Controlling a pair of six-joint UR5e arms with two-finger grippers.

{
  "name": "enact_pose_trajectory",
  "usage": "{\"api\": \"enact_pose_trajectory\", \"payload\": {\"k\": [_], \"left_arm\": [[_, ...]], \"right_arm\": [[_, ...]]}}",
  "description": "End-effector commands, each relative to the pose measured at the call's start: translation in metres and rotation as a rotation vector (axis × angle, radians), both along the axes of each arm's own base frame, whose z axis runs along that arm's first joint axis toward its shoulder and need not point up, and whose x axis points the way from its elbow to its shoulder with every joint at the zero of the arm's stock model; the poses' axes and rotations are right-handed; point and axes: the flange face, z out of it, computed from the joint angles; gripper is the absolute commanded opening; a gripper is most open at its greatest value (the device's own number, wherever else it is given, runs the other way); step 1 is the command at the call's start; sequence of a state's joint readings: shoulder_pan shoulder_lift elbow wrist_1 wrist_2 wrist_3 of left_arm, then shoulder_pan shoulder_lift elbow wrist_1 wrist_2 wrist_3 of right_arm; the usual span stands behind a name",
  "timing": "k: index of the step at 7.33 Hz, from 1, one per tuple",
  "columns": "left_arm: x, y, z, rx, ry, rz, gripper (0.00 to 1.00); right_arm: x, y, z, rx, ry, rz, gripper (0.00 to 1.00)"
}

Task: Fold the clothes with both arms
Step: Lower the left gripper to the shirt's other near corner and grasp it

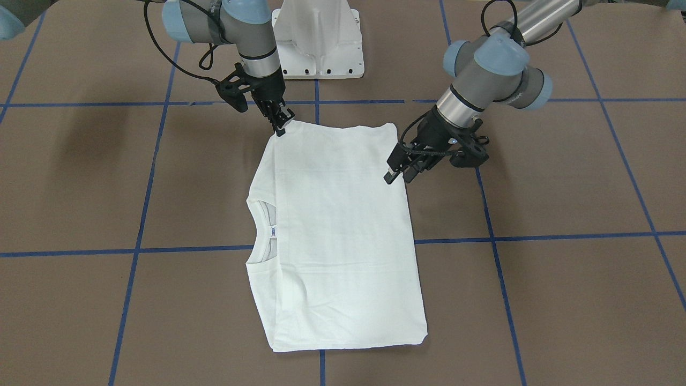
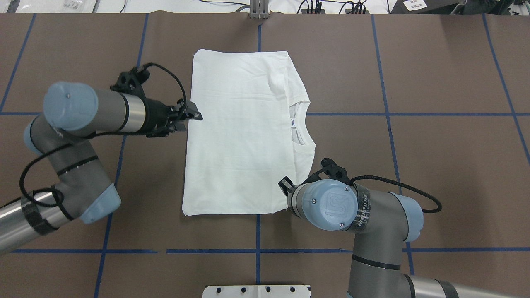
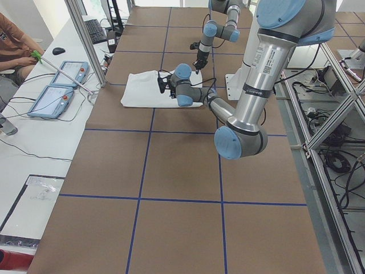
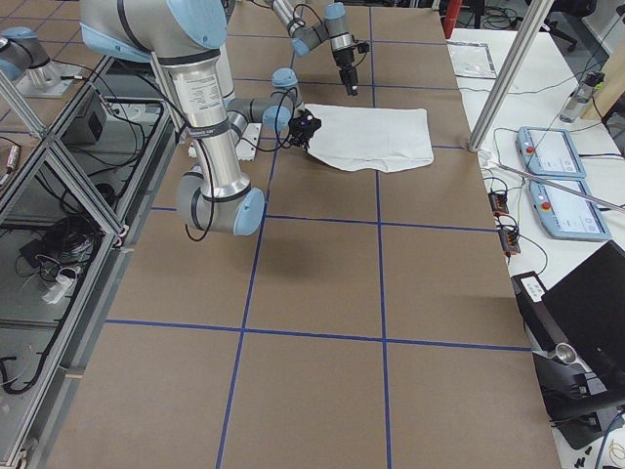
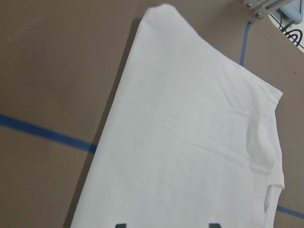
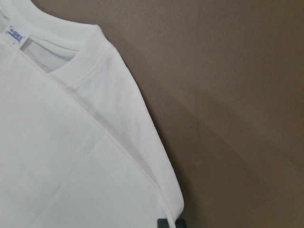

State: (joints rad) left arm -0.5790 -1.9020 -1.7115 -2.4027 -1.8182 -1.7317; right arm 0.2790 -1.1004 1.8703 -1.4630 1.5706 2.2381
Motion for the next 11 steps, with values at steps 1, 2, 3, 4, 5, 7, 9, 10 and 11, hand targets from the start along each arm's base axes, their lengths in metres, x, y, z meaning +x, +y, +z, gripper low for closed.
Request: {"api": "enact_pose_trajectory", "payload": {"k": [1,2,3,4,5,7,9,10,11], "left_arm": [[0.017,0.077,0.032,-0.079,-0.019,0.021,0.66],[0.023,0.092,0.042,-0.088,-0.035,0.017,0.65],[0.029,0.1,0.044,-0.105,-0.042,0.027,0.66],[0.035,0.109,0.043,-0.124,-0.042,0.038,0.65],[0.041,0.117,0.044,-0.136,-0.043,0.051,0.65],[0.049,0.128,0.045,-0.141,-0.045,0.052,0.64],[0.055,0.133,0.043,-0.15,-0.086,0.051,0.62],[0.053,0.133,0.041,-0.15,-0.083,0.05,0.45],[0.049,0.134,0.037,-0.146,-0.073,0.051,0.0]], "right_arm": [[0.001,0.001,-0.002,0.0,-0.005,-0.003,0.0],[0.001,0.001,-0.002,0.0,-0.005,-0.003,0.0],[0.002,0.001,-0.003,0.001,-0.007,-0.003,0.0],[0.002,0.002,-0.002,0.001,-0.006,-0.003,0.0],[0.002,0.002,-0.002,0.001,-0.006,-0.003,0.0],[0.003,0.002,-0.005,0.002,-0.012,-0.003,0.0],[0.005,0.003,-0.008,0.004,-0.018,-0.003,0.0],[0.005,0.002,-0.008,0.004,-0.019,-0.003,0.0],[0.005,0.003,-0.009,0.005,-0.021,-0.004,0.0]]}}
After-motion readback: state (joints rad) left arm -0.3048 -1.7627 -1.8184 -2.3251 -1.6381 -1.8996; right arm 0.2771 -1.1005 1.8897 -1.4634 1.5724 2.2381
